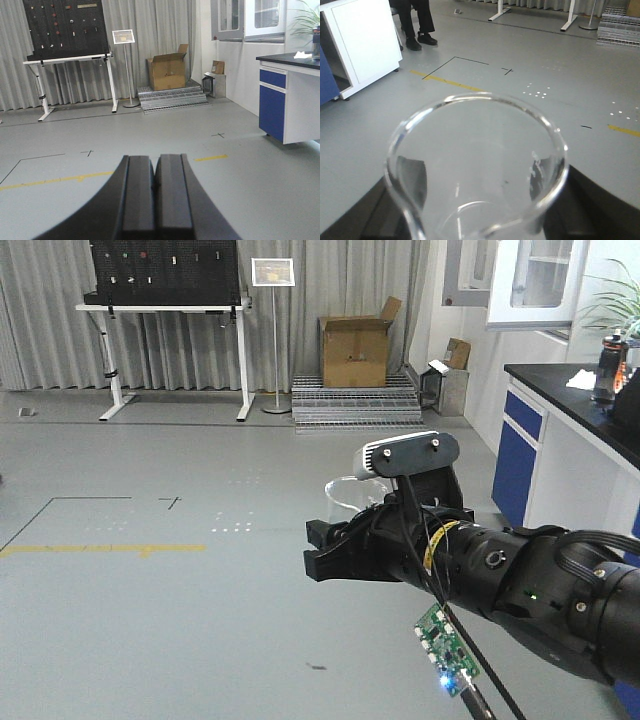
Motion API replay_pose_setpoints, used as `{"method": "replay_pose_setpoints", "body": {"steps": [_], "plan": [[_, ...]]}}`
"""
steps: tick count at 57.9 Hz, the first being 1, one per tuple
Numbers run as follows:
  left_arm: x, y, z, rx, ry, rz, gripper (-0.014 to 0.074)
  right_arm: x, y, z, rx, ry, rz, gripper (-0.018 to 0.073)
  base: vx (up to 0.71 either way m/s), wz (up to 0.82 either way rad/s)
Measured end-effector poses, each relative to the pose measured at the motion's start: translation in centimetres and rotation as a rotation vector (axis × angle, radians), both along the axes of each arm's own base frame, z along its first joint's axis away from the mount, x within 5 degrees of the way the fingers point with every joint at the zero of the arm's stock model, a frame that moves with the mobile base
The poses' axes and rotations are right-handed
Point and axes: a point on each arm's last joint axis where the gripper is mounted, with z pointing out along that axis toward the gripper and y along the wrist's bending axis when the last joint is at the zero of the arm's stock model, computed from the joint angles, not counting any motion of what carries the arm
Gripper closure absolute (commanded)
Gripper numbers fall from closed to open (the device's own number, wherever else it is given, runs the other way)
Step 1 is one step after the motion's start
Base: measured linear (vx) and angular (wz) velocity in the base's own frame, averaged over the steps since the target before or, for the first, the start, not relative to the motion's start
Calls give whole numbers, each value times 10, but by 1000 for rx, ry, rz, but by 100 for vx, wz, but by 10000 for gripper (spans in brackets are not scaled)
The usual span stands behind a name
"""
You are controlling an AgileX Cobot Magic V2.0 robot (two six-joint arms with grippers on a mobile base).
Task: Pick beaker and place in left cabinet
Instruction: 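Carry the beaker in the right gripper while driving toward the cabinet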
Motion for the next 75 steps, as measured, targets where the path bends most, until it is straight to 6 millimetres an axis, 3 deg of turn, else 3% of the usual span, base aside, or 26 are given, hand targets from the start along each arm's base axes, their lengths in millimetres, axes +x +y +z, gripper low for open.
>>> {"method": "replay_pose_setpoints", "body": {"steps": [75], "plan": [[0,0,0,0,0,0,595,0,0,0,0,0,0,568,71,-2]]}}
